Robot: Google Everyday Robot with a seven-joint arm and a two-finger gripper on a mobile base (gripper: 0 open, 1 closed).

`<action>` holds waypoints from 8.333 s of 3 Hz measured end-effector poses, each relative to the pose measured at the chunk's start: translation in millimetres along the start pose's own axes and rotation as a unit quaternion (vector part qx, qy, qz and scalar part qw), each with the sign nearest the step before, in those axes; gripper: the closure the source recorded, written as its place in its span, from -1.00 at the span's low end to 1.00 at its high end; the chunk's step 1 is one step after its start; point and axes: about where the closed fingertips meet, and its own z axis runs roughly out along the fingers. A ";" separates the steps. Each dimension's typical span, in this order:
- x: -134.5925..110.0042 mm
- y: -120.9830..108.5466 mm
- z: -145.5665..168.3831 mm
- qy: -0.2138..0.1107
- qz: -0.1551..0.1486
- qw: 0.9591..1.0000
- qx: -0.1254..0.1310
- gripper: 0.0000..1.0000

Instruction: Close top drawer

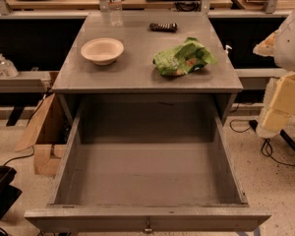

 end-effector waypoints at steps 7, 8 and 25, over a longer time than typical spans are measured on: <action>63.1 209.7 171.8 -0.047 0.086 0.990 -0.097 1.00; 61.9 214.6 179.8 -0.048 0.085 0.990 -0.100 1.00; -11.4 117.5 388.1 -0.196 0.015 0.980 -0.030 -0.24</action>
Offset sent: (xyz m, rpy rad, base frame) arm -0.0301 -0.0035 -0.0876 0.0910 -0.0093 -0.0617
